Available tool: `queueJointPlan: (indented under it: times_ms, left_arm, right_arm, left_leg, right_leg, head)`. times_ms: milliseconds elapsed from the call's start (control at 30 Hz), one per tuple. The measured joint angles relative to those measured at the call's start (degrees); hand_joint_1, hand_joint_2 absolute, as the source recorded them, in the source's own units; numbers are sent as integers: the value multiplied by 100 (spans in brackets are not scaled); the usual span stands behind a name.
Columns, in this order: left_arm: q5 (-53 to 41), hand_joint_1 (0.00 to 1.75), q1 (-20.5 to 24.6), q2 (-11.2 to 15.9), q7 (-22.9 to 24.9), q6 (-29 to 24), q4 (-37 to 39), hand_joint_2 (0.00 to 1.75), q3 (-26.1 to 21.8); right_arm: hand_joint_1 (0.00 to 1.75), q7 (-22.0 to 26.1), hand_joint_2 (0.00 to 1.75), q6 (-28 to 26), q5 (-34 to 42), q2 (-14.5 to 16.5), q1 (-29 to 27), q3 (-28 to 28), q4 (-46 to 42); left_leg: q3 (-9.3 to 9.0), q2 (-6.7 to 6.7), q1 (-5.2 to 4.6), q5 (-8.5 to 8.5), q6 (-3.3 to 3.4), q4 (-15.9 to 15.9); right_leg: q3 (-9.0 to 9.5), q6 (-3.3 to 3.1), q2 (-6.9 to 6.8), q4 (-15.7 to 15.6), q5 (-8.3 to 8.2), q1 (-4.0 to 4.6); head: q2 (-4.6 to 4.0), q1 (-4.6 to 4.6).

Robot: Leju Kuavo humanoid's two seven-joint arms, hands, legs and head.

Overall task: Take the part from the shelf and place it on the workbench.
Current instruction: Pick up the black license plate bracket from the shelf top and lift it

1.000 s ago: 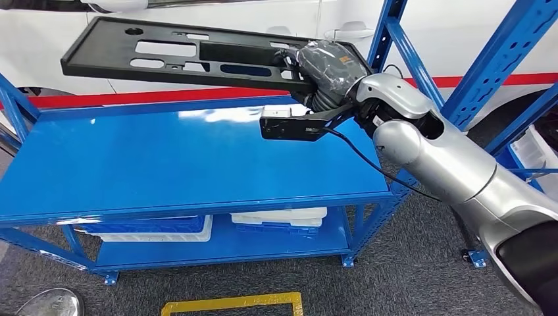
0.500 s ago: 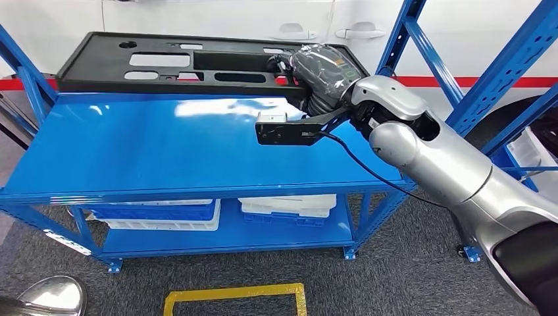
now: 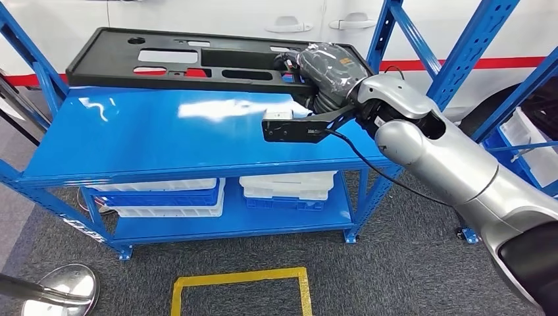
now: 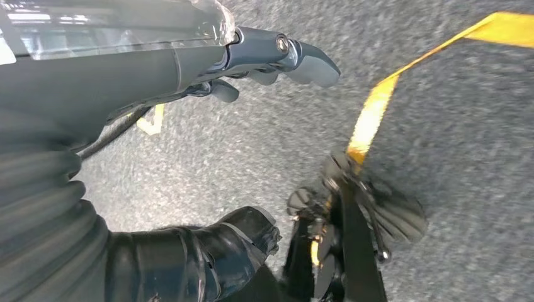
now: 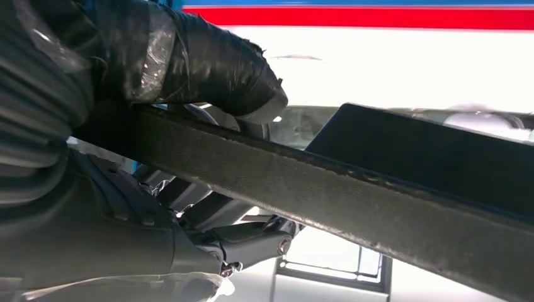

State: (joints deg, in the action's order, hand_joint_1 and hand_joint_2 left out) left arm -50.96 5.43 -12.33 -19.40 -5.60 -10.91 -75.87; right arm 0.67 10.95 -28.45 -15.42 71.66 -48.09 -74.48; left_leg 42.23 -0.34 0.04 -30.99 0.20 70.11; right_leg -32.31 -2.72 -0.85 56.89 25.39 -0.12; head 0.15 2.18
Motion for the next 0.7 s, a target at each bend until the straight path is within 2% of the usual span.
queueJointPlan:
  times_ms: [33,67,100,133,167,200,233,267,300,333,367,400,433,500,533,567,600,633,667,700]
  left_arm:
    - [-5,0,1,0,-6,1,0,175,1]
    - [-10,0,3,1,-13,2,0,175,1]
    - [-15,0,5,3,-21,3,0,175,2]
    - [-19,0,7,5,-26,3,0,175,2]
    - [-20,0,9,6,-30,3,0,175,2]
    - [-21,0,10,6,-33,4,0,175,3]
    - [-22,0,10,5,-35,4,0,175,3]
    - [-23,0,11,5,-38,1,0,175,4]
    - [-28,0,12,7,-41,-6,0,175,5]
    - [-33,0,11,8,-42,-14,0,175,5]
    - [-39,0,13,8,-40,-25,0,175,6]
    - [-43,0,12,9,-36,-38,0,175,7]
    - [-44,0,11,9,-31,-55,0,175,7]
    - [-41,0,12,9,-17,-95,0,175,7]
    - [-40,0,11,9,-9,-110,0,175,7]
    - [-39,0,11,9,-2,-120,0,175,7]
    - [-38,0,10,9,2,-126,0,175,7]
    - [-38,0,10,9,5,-128,0,175,7]
    - [-38,0,12,3,6,-130,1,175,7]
    - [-38,0,15,-10,5,-130,1,175,7]
  right_arm:
    - [175,-1,175,-1,10,-3,-11,0,-1]
    - [175,-1,175,-2,19,-7,-28,0,-1]
    - [175,-2,175,-3,25,-13,-46,0,-1]
    - [175,-3,175,-4,27,-17,-59,0,-2]
    - [175,-6,175,-6,27,-21,-66,1,-11]
    - [175,-10,175,-8,27,-33,-67,4,-24]
    - [175,-13,175,-13,28,-44,-68,8,-40]
    - [175,-14,175,-19,30,-55,-73,13,-56]
    - [175,-15,175,-25,33,-73,-87,16,-64]
    - [175,-15,175,-30,36,-91,-113,17,-68]
    - [175,-15,175,-34,39,-109,-147,17,-68]
    - [175,-16,175,-39,42,-132,-183,17,-69]
    - [175,-16,175,-44,43,-152,-217,17,-72]
    - [175,-16,175,-57,44,-184,-265,17,-79]
    - [175,-16,175,-62,43,-196,-289,17,-81]
    - [175,-17,175,-67,43,-205,-315,17,-81]
    - [175,-18,175,-71,43,-211,-338,17,-81]
    - [175,-19,175,-72,43,-214,-354,17,-83]
    - [175,-19,175,-73,43,-215,-359,17,-89]
    - [175,-19,175,-73,43,-214,-358,20,-103]
  left_leg:
    - [33,2,33,-98,-38,324]
    - [4,3,67,-58,-75,519]
    - [-113,6,99,89,-112,522]
    - [-322,9,132,256,-150,332]
    - [-606,11,166,329,-191,-12]
    - [-901,1,175,305,-204,-422]
    - [-1116,-9,177,220,-187,-755]
    - [-1242,-20,167,130,-151,-975]
    - [-1268,-29,141,107,-89,-1068]
    - [-1223,-20,143,143,-28,-1077]
    - [-1173,-10,140,204,28,-1079]
    - [-1107,3,138,271,89,-1086]
    - [-1025,15,138,342,141,-1092]
    - [-849,21,103,480,207,-1087]
    - [-758,20,81,548,221,-1084]
    - [-672,18,55,614,232,-1082]
    - [-589,16,25,679,241,-1080]
    - [-516,13,-5,741,248,-1079]
    - [-458,11,-26,800,252,-1078]
    - [-413,8,-45,853,247,-1078]
  right_leg:
    - [-92,24,-1,16,-59,-16]
    - [-184,51,-4,39,-115,-33]
    - [-277,86,-9,72,-164,-56]
    - [-365,123,-13,117,-203,-81]
    - [-449,159,-16,173,-232,-97]
    - [-524,197,-17,237,-256,-105]
    - [-581,235,-17,286,-288,-101]
    - [-623,269,-16,310,-333,-89]
    - [-646,306,-16,311,-387,-86]
    - [-667,339,-12,299,-429,-91]
    - [-701,364,-4,324,-382,-100]
    - [-756,383,3,439,-221,-113]
    - [-838,396,13,673,39,-118]
    - [-1015,401,26,1384,605,-110]
    - [-1057,390,32,1713,740,-96]
    - [-1028,362,40,1904,735,-78]
    - [-911,316,48,1920,618,-48]
    - [-695,247,57,1736,449,-10]
    - [-405,153,71,1391,337,41]
    - [-86,53,80,956,335,92]
  head:
    - [-1,0]
    - [-1,0]
    - [-1,0]
    - [-1,1]
    - [0,3]
    - [0,2]
    - [0,1]
    - [0,0]
    - [-1,-4]
    - [-1,-4]
    - [-1,-5]
    - [-1,-7]
    - [0,-8]
    - [1,-8]
    - [1,-8]
    - [1,-8]
    - [1,-8]
    - [1,-8]
    - [1,-6]
    - [1,-3]
